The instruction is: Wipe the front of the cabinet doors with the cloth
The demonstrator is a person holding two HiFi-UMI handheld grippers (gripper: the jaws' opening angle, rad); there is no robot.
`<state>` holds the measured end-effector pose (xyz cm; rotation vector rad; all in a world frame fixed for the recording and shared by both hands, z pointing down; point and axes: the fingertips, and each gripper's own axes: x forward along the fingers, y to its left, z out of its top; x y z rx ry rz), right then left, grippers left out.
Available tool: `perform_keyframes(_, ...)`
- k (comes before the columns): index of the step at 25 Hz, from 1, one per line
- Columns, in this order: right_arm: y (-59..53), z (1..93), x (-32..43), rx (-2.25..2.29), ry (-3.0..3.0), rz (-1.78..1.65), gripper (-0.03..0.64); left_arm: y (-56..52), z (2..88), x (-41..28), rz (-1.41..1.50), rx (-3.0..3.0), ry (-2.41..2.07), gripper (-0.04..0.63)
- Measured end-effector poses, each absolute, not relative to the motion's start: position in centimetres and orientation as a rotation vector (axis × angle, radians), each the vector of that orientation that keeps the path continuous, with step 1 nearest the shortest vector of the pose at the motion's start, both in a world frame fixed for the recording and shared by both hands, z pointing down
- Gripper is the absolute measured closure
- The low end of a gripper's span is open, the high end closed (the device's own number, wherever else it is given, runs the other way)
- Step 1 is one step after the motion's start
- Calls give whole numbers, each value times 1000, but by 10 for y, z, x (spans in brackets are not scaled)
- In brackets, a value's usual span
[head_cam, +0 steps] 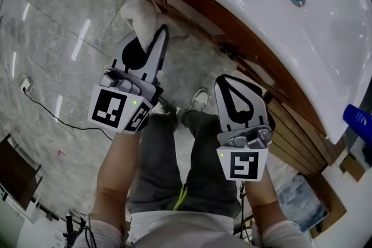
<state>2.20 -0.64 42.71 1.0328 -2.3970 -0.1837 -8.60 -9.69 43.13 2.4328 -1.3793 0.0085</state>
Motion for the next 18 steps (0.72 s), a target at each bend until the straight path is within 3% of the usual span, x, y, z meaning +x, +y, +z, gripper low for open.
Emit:
perform_keyframes(9,-37,455,6,1033,-2423,-213,572,-152,455,-126,0,2420,-1465,537)
perform_keyframes(18,-38,471,-1,991,-2439,-218,572,-171,479,-121,-10,2415,-1450,537)
